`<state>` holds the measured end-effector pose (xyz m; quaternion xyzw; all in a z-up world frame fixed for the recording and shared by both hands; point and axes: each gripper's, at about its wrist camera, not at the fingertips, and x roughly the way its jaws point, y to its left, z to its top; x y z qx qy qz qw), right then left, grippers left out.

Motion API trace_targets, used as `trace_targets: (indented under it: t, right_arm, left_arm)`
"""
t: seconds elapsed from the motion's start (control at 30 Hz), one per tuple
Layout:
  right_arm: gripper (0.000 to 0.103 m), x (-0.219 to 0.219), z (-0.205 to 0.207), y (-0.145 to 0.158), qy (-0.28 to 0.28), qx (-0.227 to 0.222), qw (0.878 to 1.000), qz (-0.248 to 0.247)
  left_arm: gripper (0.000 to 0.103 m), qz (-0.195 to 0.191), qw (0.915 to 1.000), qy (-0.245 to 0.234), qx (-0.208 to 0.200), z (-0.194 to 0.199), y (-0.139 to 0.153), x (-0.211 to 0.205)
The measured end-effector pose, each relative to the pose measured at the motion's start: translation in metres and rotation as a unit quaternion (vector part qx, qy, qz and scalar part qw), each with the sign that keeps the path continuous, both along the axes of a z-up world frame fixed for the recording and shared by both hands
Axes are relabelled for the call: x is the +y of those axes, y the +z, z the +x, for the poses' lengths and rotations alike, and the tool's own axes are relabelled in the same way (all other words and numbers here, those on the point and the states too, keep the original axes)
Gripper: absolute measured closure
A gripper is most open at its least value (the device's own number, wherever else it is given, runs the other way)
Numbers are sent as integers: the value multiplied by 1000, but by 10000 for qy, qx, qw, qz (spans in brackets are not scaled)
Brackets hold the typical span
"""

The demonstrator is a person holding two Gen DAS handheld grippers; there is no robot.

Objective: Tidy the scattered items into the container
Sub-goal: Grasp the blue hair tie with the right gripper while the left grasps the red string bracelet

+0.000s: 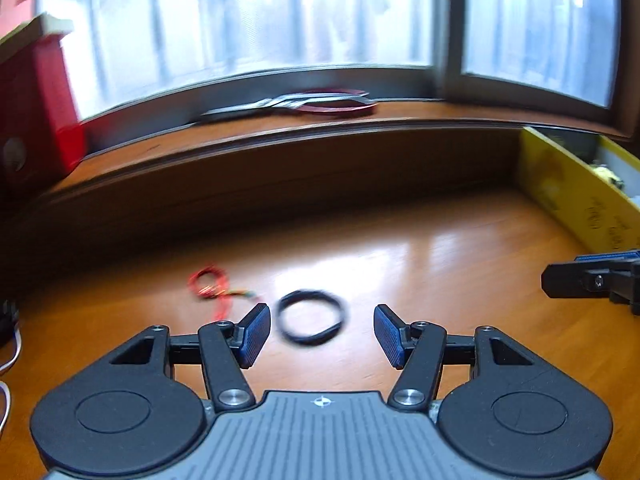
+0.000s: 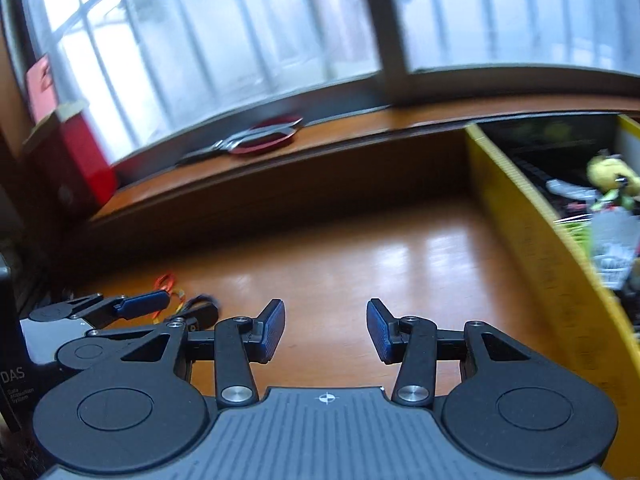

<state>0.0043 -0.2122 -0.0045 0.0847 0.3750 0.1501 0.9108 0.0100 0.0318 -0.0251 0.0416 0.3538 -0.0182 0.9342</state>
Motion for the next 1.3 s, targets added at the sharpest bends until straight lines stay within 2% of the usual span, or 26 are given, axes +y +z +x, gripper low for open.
trace_targets:
  t: [0.27,0.4,0.57,0.9,1.23,1.3]
  right_arm:
    - [62,90,29,-31,1005,366,9942,-145]
    - [67,127,45,-44,1288,451,9904,-225]
    - [71,157,55,-53,1688,350,9842,-392]
    - [81,179,69,-65,1936,168,9773,-844]
    - [83,172,65,-63,1871,373,9753,-1110]
    - [83,169,64,-63,1819,427,9771,-1023]
  left_arm:
    - [43,-73,9988,472,140,-3,-11,77]
    - [47,-115,9989,423,143,5,-14,96]
    - [49,-154,9992,329,143,28,-20,103]
    - [52,-218,9993,178,240,50,-30,97]
    - [54,-300,9989,96,346,82,-41,92]
    - [59,-294,9990,129,299,86,-43,92]
